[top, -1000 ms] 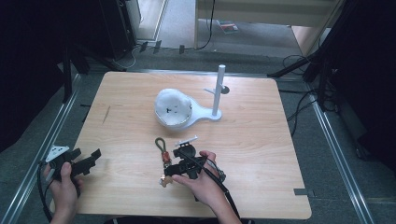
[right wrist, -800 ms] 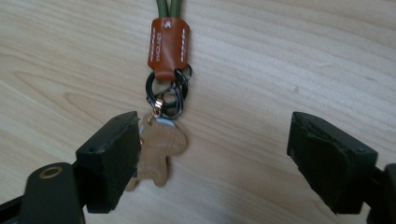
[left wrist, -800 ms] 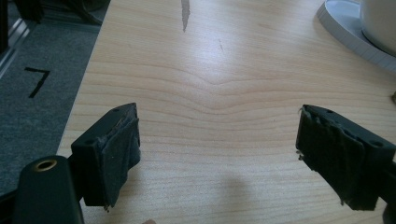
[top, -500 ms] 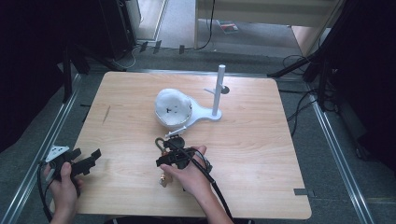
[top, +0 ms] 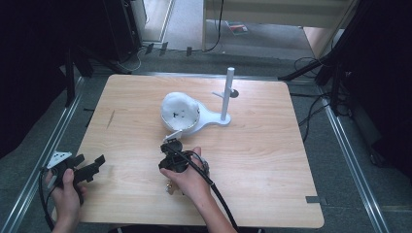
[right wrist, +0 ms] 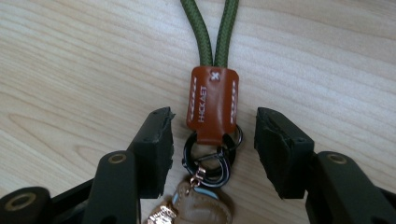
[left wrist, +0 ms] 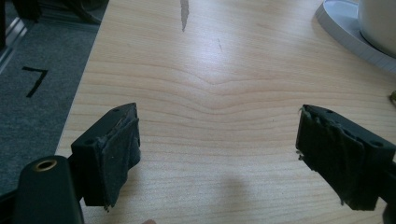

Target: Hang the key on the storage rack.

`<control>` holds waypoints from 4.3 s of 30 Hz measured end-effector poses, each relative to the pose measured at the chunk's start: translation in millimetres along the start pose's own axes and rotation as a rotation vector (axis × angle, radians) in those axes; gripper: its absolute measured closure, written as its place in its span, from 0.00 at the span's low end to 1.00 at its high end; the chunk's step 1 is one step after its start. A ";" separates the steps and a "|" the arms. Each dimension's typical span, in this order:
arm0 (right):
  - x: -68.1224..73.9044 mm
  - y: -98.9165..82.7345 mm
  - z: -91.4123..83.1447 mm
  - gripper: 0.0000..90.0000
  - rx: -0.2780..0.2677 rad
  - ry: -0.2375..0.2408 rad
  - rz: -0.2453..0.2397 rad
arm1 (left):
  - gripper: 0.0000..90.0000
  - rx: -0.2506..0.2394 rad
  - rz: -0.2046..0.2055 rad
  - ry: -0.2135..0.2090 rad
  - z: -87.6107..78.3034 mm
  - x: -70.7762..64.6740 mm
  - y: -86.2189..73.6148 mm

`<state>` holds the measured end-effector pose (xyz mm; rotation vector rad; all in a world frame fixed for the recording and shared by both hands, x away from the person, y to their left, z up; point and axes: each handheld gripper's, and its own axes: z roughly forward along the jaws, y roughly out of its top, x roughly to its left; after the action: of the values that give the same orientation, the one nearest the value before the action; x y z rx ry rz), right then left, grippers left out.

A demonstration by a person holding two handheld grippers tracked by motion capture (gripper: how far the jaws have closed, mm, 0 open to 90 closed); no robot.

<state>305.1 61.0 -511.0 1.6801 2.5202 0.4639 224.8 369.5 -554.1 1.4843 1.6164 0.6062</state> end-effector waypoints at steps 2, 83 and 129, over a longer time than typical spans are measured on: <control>0.8 1.1 1.5 0.56 -0.006 -0.010 0.003 | 0.16 0.000 0.000 -0.001 0.0 0.1 0.0; -123.9 -63.6 -133.4 0.76 -0.863 -0.091 0.125 | 0.16 -0.015 -0.002 0.003 -0.7 -0.4 -0.6; -157.7 -23.2 -120.0 0.76 -0.972 -0.158 0.191 | 0.16 -0.019 -0.004 -0.008 -1.0 0.5 -0.7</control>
<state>319.5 -115.8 -419.7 1.4306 1.5557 1.2443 223.6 370.1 -554.3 1.4677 1.6028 0.6117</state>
